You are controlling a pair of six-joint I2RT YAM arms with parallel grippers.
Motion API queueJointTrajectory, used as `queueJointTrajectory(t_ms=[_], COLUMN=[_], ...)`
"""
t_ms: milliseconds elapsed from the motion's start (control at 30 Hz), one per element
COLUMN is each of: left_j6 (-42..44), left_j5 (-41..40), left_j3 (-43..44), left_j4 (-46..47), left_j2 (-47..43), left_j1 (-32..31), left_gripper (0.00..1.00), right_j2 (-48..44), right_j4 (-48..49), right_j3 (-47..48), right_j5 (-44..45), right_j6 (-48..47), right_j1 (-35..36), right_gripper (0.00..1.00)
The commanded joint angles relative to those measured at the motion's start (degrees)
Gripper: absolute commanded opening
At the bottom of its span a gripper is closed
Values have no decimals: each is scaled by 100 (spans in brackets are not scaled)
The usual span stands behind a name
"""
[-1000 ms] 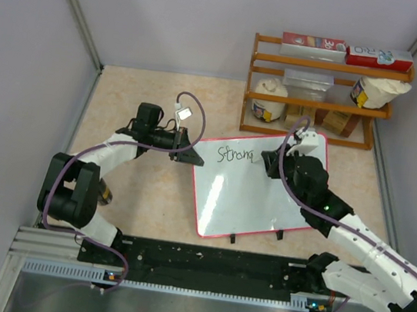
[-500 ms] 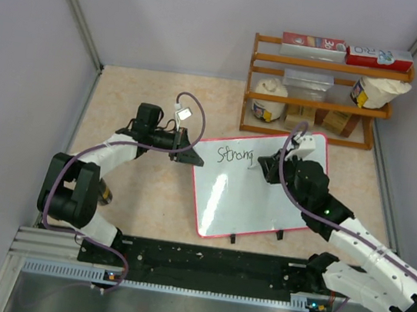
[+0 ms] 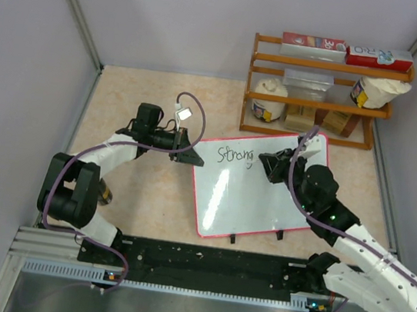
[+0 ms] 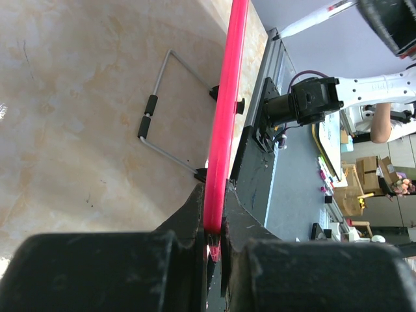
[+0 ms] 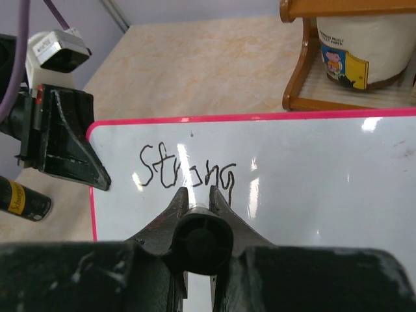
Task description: Write a sentence on the whiteboard
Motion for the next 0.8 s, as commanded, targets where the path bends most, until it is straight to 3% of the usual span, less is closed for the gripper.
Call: queueJointTrajectory(t_ms=[0,433,767], left_j6=[753,789,815], left_j5=[-851,-860,-860], left_j3=[-216,-172,-172], left_j4=[-182,-279,-305], left_j2=[39,-40,-14], left_j1=[-239,-230,-239], left_gripper=[0,0,0], right_j2=[-104,125,450], right_j4=[239,-175,-8], right_j3=[353,626,626], right_j5=[54,107,134], right_j6=[-247,-468,-486], right_j1=[-83,-1102,-1199], right_gripper=[0,0,0])
